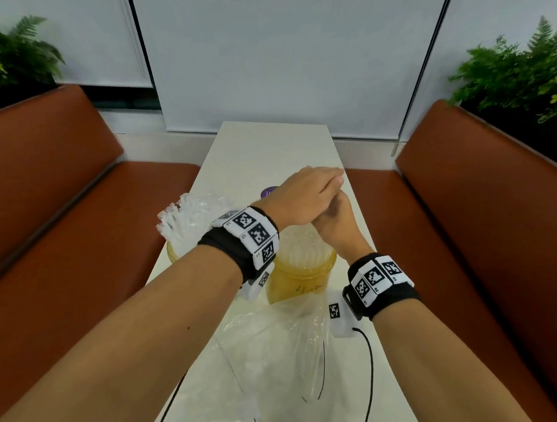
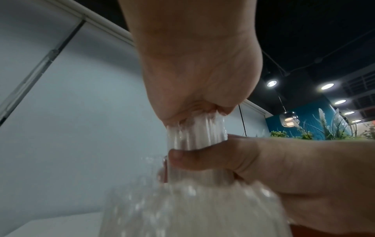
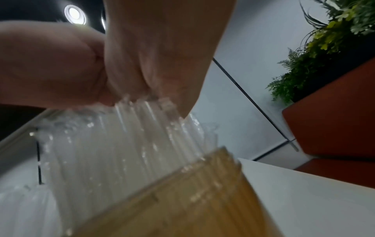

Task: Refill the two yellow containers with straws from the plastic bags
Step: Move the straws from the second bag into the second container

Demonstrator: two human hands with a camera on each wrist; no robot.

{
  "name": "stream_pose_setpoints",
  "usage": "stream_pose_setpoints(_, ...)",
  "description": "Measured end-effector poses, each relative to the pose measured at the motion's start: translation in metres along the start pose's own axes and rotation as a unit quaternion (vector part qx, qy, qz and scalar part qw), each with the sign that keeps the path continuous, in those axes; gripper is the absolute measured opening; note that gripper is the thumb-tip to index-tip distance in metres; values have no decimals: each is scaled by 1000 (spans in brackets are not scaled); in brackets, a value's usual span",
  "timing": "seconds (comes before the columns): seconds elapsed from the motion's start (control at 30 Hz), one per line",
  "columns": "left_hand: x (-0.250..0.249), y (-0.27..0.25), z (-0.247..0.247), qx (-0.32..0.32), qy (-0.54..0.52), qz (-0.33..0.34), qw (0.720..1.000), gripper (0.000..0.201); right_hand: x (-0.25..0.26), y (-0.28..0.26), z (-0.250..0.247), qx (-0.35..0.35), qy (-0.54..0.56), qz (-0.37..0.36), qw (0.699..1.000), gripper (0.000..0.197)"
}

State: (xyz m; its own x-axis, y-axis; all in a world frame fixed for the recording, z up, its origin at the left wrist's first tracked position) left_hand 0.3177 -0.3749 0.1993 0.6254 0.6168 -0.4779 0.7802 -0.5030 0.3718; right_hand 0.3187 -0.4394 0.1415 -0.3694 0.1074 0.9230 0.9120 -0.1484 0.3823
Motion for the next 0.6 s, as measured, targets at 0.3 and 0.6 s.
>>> stream_pose_setpoints(0.3, 23, -15, 38, 79, 66, -23, 994, 56, -11, -10, -16, -26, -5, 53, 998, 32)
stream_pose_setpoints(0.6, 43, -23, 59, 116, 81, -66, 988, 56, -22, -12, -26, -69, 193, 148, 967, 84)
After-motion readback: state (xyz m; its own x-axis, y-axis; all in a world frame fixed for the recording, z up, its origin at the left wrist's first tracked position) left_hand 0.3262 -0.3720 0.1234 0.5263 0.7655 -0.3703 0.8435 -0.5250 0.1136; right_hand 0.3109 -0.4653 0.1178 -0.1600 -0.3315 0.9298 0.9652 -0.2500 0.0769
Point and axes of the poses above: each hand's wrist, its own y-axis towards the middle knuckle, its own z-axis out of the palm, x = y × z, the point moved 8 cm from there along y, towards the middle knuckle, and after that the axes turned 8 degrees about -x, right-handed, at the moved point
